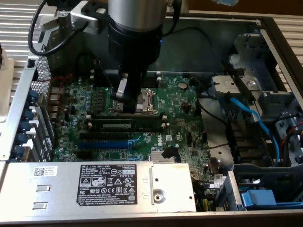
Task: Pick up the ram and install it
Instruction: 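Press down the ram until it locks into place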
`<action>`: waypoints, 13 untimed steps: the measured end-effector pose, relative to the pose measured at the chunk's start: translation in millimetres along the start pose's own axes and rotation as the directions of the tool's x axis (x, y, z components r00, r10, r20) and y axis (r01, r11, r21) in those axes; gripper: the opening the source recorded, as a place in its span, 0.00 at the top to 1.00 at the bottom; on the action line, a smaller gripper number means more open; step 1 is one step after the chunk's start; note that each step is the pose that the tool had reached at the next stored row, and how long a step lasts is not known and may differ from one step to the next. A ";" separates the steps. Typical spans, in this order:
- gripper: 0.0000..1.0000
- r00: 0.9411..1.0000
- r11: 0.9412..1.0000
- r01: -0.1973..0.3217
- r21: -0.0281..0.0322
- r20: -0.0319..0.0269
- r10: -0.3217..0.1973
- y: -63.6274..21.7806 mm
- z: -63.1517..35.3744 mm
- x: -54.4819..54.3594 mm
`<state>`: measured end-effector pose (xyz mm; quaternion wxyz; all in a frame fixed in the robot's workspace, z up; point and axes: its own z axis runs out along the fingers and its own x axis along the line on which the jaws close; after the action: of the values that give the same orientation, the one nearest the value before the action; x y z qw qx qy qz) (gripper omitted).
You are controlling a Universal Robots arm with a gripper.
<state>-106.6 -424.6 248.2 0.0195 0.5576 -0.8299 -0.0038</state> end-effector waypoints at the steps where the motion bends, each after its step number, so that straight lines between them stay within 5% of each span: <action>1: 0.90 1.000 1.000 -0.015 0.000 0.000 0.015 0.0 0.1 0.0; 7: 0.90 0.995 0.995 -0.099 -0.003 0.003 0.099 0.0 0.6 0.0; 13: 0.90 0.983 0.983 -0.184 -0.006 0.004 0.184 0.0 1.3 0.0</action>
<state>-106.6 -424.6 246.9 0.0191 0.4785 -0.8779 -0.0055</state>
